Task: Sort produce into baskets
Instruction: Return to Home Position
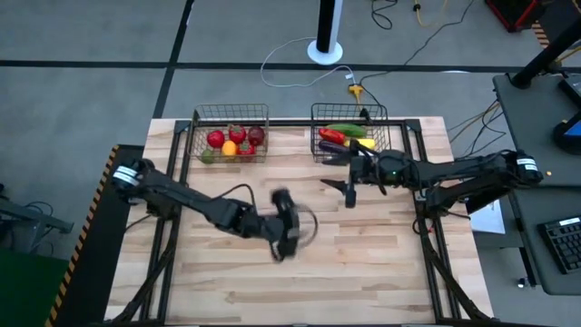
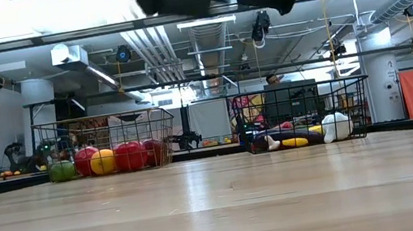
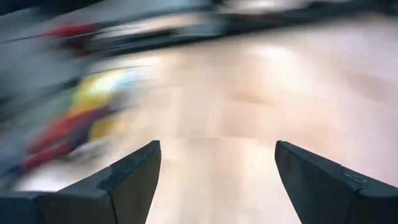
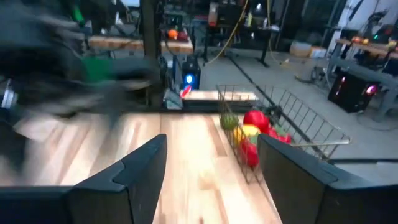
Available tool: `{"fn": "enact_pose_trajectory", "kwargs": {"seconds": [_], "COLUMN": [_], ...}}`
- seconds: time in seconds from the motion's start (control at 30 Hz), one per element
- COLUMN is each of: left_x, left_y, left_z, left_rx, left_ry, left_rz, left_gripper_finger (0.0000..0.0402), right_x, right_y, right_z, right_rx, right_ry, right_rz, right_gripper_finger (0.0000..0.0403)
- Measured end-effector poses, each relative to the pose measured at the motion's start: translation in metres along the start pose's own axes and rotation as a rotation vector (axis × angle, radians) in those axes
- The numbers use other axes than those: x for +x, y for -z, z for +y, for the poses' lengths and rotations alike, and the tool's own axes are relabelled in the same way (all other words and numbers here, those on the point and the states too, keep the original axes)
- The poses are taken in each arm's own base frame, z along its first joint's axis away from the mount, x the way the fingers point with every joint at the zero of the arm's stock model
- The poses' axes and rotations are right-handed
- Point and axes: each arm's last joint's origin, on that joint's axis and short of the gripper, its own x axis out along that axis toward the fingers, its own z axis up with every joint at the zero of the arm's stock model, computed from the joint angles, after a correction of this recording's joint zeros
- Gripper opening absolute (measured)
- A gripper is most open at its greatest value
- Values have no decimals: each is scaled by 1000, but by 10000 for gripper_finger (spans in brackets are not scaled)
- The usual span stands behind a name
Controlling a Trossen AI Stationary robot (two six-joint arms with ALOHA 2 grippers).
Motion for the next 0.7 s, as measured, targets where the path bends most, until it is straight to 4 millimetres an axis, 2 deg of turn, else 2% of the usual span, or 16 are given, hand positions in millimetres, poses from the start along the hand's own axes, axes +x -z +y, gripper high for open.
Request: {"fn": "enact_pose_trajectory", "kwargs": {"seconds": [0.07,0.13,0.2,0.23,0.33,0.4,0.47,0.6,0.7], "left_x": [-10,-23,-35,-38,-41,-43,-43,-41,-58], "left_y": [-13,-26,-37,-43,-52,-56,-52,-25,-7], "left_z": [-10,-11,-6,-5,0,15,41,88,117], "left_rx": [145,365,343,333,408,386,332,259,204], "left_ry": [252,350,354,357,586,774,874,811,709], "left_rz": [30,71,155,137,44,-54,-150,-339,-497], "left_gripper_finger": [295,295,295,295,295,295,295,295,295], "right_x": [-1,-1,-1,0,2,2,2,0,-1], "right_y": [3,4,6,7,10,11,13,21,25], "right_z": [0,0,1,1,1,2,3,5,5], "right_rx": [-3,0,4,4,5,15,22,28,37], "right_ry": [-3,-5,-7,-9,-15,-18,-24,-44,-44], "right_rz": [28,38,51,57,73,79,83,101,80], "right_gripper_finger": [243,246,247,246,245,245,246,250,253]}}
